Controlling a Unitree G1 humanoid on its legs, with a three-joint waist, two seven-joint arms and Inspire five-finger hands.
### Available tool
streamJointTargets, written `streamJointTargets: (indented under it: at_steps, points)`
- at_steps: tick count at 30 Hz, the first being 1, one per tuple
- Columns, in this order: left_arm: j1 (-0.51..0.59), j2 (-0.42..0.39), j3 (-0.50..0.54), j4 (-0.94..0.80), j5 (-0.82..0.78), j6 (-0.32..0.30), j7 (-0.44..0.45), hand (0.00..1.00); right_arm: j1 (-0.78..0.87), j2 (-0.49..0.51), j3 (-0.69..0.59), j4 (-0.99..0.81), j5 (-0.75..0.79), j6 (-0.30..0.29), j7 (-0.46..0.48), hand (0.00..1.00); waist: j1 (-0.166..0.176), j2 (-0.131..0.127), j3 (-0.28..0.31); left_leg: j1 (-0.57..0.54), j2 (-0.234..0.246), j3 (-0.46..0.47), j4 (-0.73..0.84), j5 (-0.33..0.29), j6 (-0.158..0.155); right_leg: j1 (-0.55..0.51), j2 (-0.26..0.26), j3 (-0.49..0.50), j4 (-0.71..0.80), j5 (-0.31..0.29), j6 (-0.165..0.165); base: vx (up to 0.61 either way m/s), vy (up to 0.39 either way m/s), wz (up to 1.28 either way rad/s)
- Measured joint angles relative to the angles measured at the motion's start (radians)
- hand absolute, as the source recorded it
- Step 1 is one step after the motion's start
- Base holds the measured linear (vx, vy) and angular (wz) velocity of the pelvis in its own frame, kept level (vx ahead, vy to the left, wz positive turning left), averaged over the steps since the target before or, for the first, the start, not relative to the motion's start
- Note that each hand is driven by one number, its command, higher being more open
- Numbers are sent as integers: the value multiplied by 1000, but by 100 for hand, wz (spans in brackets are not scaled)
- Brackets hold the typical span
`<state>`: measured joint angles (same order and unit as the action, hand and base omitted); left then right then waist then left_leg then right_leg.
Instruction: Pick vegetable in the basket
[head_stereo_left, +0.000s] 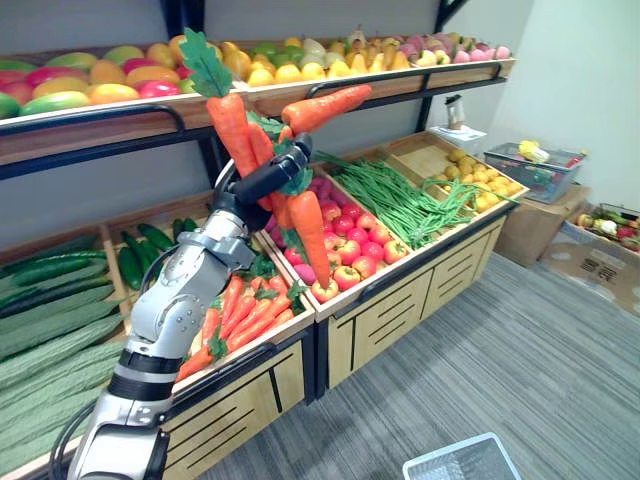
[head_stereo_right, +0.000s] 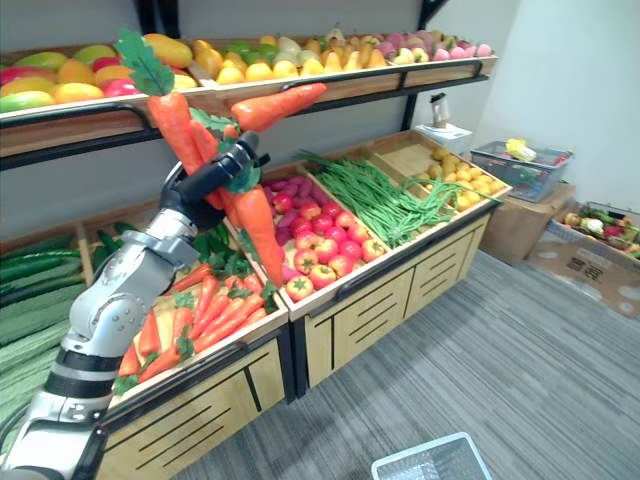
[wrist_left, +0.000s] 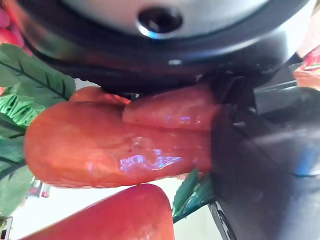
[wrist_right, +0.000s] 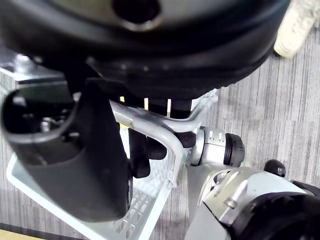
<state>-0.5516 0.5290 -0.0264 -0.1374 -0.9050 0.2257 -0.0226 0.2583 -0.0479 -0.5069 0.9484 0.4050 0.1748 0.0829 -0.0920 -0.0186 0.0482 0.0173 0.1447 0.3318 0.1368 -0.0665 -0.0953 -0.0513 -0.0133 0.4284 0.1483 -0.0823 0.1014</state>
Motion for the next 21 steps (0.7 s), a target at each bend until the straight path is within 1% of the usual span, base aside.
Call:
streamJointTargets:
  at_steps: [2, 3, 4, 5, 6, 7, 8, 9, 10, 11, 12, 13, 14, 15, 17, 18, 19, 21]
  points:
    - [1, 1, 0, -9, -1, -1, -11, 0, 0, -1, 20, -5, 11, -5, -1, 0, -2, 2, 1, 0, 13, 27, 42, -33, 3, 0, 5, 12, -8, 22, 19, 49, 71, -66]
    - [1, 1, 0, -19, 0, -1, -20, 0, -2, -1, 33, -17, 41, -7, -4, 0, -1, 4, 6, 7, 26, 49, 66, -53, 3, -2, 13, 4, -7, 41, 28, 31, 42, -63]
    - [2, 1, 0, -23, 4, -1, -26, 0, -2, -1, 45, -22, 60, -8, -7, 0, 0, 5, 8, 12, 32, 59, 77, -62, 4, -4, 16, -9, -6, 48, 31, 8, 25, -80]
    - [8, 2, 5, -34, 12, -1, -36, 0, -6, -1, 59, -33, 104, -9, -10, 0, 7, 4, 15, 27, 49, 91, 98, -82, 6, -12, 9, -68, 4, 52, 28, -14, 4, -70]
    - [16, 2, 11, -42, 14, -1, -44, 0, -8, -1, 58, -41, 122, -9, -13, 0, 9, 5, 19, 36, 53, 109, 108, -93, 7, -16, 1, -111, 6, 52, 26, -43, 10, -80]
    - [33, 2, 16, -62, 33, 0, -61, 0, -10, -6, 57, -62, 149, -9, -24, 0, 9, 10, 27, 50, 58, 135, 124, -115, 7, -17, -25, -182, 10, 39, 5, -64, 51, -58]
    - [47, 3, 16, -85, 53, 3, -77, 0, -8, -17, 56, -71, 149, -9, -28, 0, 11, 14, 28, 59, 59, 148, 131, -128, 2, -16, -37, -210, 13, 42, 8, -54, 73, -48]
    - [62, 4, 20, -116, 66, 6, -96, 0, -7, -33, 57, -83, 149, -4, -32, 0, 11, 18, 26, 63, 60, 153, 135, -135, 0, -15, -37, -210, 9, 49, 3, 10, 72, -25]
    - [67, 7, 26, -167, 88, 16, -121, 0, -3, -53, 49, -134, 169, 10, -54, 0, 16, 28, 22, 60, 59, 157, 134, -135, 1, -14, -32, -209, -10, 65, 8, 47, 32, -14]
    - [67, 13, 26, -185, 91, 17, -131, 0, 1, -59, 47, -165, 184, 11, -63, 0, 18, 30, 21, 58, 60, 158, 135, -135, 0, -13, -31, -209, -21, 71, 7, 62, 20, -9]
    - [67, 26, 28, -209, 91, 17, -140, 0, 3, -68, 32, -227, 191, 18, -77, 0, 21, 34, 19, 55, 61, 159, 136, -133, 1, -8, -30, -208, -39, 84, 4, 66, 16, -8]
    - [67, 38, 35, -227, 91, 17, -150, 0, 3, -85, 4, -324, 192, 40, -94, 0, 21, 36, 18, 57, 61, 158, 134, -133, 1, 5, -28, -209, -63, 99, 2, 114, 15, -10]
    - [66, 48, 43, -235, 89, 17, -161, 0, 3, -125, -15, -418, 216, 92, -97, 0, 26, 43, 15, 66, 61, 150, 128, -133, 1, 20, -26, -210, -78, 109, -1, 98, 11, -9]
    - [65, 51, 43, -235, 89, 16, -163, 0, 5, -147, -16, -456, 216, 110, -98, 0, 28, 42, 15, 72, 61, 147, 124, -133, 1, 25, -24, -210, -80, 110, -1, 91, 1, -3]
    - [66, 57, 43, -235, 89, 16, -161, 0, 21, -222, -40, -608, 190, 123, -115, 0, 30, 41, 16, 81, 57, 140, 108, -133, 0, 34, -26, -225, -82, 111, -1, 39, 5, 7]
    - [66, 57, 43, -235, 89, 16, -160, 0, 20, -277, -70, -689, 186, 129, -118, 0, 30, 41, 16, 83, 53, 139, 100, -133, 0, 34, -29, -229, -82, 111, -1, 11, 25, 5]
    - [66, 57, 43, -235, 89, 16, -160, 0, 20, -304, -85, -729, 187, 130, -117, 0, 30, 41, 16, 84, 50, 138, 96, -132, 1, 34, -30, -229, -83, 111, -1, 8, 33, 2]
    - [66, 57, 42, -234, 90, 16, -162, 0, 2, -416, -150, -880, 184, 131, -102, 0, 30, 42, 14, 86, 45, 138, 90, -130, -1, 33, -32, -228, -83, 110, -1, 3, 16, 0]
